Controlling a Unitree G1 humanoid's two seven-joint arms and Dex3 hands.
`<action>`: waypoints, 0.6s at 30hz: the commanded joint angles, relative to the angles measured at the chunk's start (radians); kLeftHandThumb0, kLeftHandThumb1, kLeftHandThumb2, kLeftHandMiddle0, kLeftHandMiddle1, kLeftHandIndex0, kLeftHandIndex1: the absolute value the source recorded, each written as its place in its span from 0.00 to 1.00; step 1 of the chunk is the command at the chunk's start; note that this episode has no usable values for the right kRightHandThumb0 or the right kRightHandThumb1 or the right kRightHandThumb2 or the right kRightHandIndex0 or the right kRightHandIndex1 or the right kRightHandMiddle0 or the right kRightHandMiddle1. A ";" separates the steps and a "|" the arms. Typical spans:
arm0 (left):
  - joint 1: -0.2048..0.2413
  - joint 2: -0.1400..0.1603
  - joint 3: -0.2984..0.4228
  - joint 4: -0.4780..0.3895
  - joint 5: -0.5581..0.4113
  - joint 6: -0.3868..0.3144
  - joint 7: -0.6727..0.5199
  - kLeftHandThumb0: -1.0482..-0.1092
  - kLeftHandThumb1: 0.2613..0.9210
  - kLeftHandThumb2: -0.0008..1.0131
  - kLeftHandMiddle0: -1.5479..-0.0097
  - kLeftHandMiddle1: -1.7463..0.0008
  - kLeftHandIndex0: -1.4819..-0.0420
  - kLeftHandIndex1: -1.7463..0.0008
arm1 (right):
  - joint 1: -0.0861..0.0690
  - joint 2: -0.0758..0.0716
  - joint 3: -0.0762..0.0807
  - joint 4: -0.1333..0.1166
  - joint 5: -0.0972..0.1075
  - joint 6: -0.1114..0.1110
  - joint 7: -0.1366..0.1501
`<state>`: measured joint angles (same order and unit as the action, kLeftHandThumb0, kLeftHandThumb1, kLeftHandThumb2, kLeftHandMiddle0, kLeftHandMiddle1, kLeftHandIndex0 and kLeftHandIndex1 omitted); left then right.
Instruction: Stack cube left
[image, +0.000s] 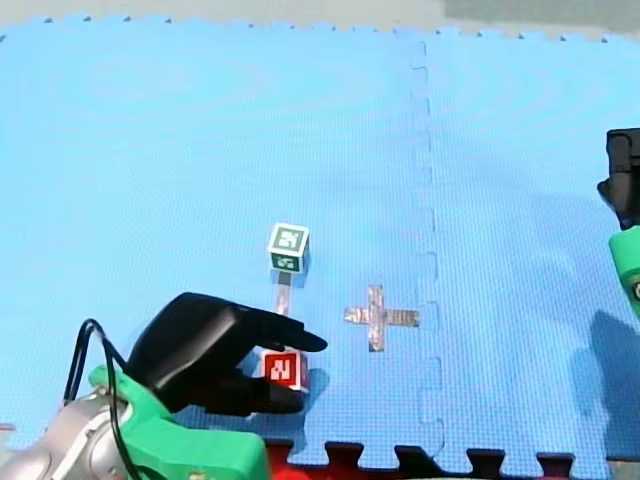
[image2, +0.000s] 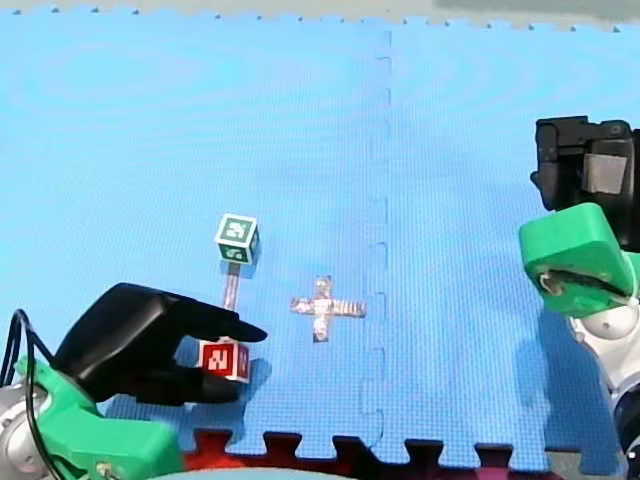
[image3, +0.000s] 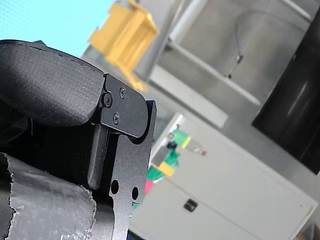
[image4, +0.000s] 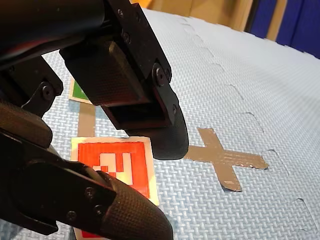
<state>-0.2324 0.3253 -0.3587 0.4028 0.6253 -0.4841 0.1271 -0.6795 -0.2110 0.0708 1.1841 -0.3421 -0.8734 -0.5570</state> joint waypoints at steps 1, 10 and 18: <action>-0.040 -0.014 0.012 -0.046 -0.025 0.037 -0.040 0.57 0.86 0.00 0.39 0.00 0.16 0.97 | -0.001 0.001 -0.001 0.007 0.002 0.003 0.001; -0.082 -0.062 0.006 -0.217 0.003 0.247 -0.151 0.59 0.82 0.00 0.39 0.00 0.15 0.97 | -0.004 0.014 0.008 0.020 -0.012 0.011 -0.016; -0.118 -0.057 -0.006 -0.122 -0.008 0.147 -0.099 0.59 0.80 0.00 0.40 0.00 0.14 0.98 | 0.000 0.020 0.017 0.019 -0.024 0.011 -0.041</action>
<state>-0.3405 0.2638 -0.3632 0.2693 0.6178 -0.3297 0.0210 -0.6797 -0.1902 0.0870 1.2033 -0.3651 -0.8641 -0.5933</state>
